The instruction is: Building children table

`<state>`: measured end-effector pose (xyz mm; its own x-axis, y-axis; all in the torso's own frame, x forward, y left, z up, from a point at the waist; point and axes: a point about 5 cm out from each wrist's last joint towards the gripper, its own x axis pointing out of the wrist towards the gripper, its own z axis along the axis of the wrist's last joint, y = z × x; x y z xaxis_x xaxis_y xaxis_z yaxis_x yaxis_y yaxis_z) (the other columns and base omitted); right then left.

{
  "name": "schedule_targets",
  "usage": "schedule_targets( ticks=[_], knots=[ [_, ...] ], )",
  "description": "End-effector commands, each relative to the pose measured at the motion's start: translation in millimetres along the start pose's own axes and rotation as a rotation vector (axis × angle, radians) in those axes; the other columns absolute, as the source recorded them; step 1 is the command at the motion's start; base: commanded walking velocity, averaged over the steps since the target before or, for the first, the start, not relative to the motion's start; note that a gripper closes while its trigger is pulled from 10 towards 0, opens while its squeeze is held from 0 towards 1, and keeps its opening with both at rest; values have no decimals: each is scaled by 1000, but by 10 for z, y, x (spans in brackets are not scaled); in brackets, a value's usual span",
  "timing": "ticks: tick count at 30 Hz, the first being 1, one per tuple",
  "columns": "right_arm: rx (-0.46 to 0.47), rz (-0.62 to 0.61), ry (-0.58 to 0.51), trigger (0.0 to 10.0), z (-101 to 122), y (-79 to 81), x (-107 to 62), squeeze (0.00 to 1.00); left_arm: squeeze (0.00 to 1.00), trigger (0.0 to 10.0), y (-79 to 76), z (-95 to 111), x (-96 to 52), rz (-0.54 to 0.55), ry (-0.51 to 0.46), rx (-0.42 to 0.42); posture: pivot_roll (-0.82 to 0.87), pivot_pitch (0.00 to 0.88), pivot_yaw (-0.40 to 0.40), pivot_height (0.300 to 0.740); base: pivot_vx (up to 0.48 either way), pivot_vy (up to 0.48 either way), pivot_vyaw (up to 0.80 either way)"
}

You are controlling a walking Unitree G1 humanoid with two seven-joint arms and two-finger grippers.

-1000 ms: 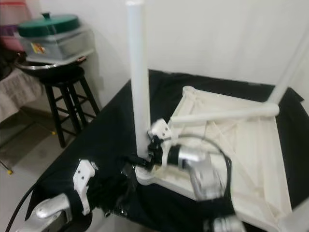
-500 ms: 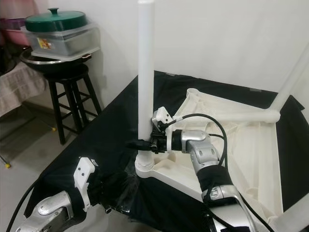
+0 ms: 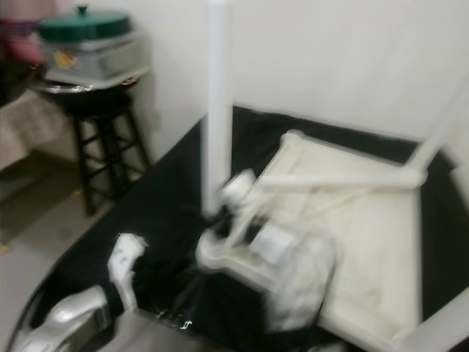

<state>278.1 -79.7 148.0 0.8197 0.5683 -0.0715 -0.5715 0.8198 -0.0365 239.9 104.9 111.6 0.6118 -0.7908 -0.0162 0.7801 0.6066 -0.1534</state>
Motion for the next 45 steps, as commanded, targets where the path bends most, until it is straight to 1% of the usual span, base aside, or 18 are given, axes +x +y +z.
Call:
schedule_targets(
  ticks=[1,9,10,14,15,16,21,22,23,26,28,29,33,36,37,38,42,45],
  knots=[
    [19,-130,174,0,-293,-231,-66,0,0,10000,-17,-33,-9,-13,14,-17,26,0,-42,740,0,0,0],
    [31,-125,223,0,-416,-220,-110,0,0,10000,-37,-35,-16,-4,5,-26,18,0,-28,740,0,0,0],
    [28,-131,223,10000,-411,-257,-121,0,0,10000,-54,-40,-20,-10,10,-27,14,0,-27,740,0,0,0],
    [41,-114,207,10000,-391,-278,-127,0,0,10000,-73,-43,-20,-18,15,-32,12,0,-26,740,0,0,0],
    [53,-87,187,10000,-361,-295,-129,75,0,10000,-97,-45,-22,-26,18,-40,12,0,-23,740,0,0,0],
    [67,-33,121,10000,-216,-289,-107,1000,0,10000,-104,-32,-36,-6,13,-37,15,0,-7,740,0,0,0],
    [75,18,52,10000,-43,-249,-101,1000,0,10000,-109,-20,-62,22,4,-33,17,0,-5,740,0,0,0],
    [22,182,-15,10000,130,-255,-69,796,0,10000,-49,18,-48,42,3,-3,31,0,14,740,0,0,0],
    [-21,296,-51,10000,236,-267,-58,796,0,10000,-5,46,-35,52,3,18,31,0,14,740,0,0,0],
    [-21,296,-51,10000,236,-267,-58,796,0,10000,-5,46,-35,52,3,18,31,0,14,740,0,0,0],
    [-52,372,-73,10000,302,-272,-65,796,0,10000,15,59,-33,59,3,31,33,0,16,740,0,0,0],
    [-136,458,-31,10000,306,-302,-32,0,0,10000,-36,74,-88,50,14,57,36,0,-45,740,0,0,0],
    [-216,676,56,10000,365,-439,-17,0,0,10000,-234,75,-274,58,48,73,76,0,-58,740,0,0,0],
    [-216,676,56,10000,365,-439,-17,0,0,10000,-234,75,-274,58,48,73,76,0,-58,740,0,0,0],
    [-219,689,43,7412,431,-529,40,0,0,10000,-261,65,-263,53,55,75,92,0,-66,740,0,0,0],
    [-221,718,44,0,460,-619,92,0,0,10000,-286,2,-242,36,68,83,111,0,-73,740,0,0,0],
    [-169,749,89,0,386,-778,152,0,0,10000,-307,-243,-247,25,136,106,136,0,-92,740,0,0,0],
    [-116,745,93,0,268,-797,106,0,0,10000,-292,-328,-275,47,158,106,138,0,-94,740,0,0,0]
  ],
)
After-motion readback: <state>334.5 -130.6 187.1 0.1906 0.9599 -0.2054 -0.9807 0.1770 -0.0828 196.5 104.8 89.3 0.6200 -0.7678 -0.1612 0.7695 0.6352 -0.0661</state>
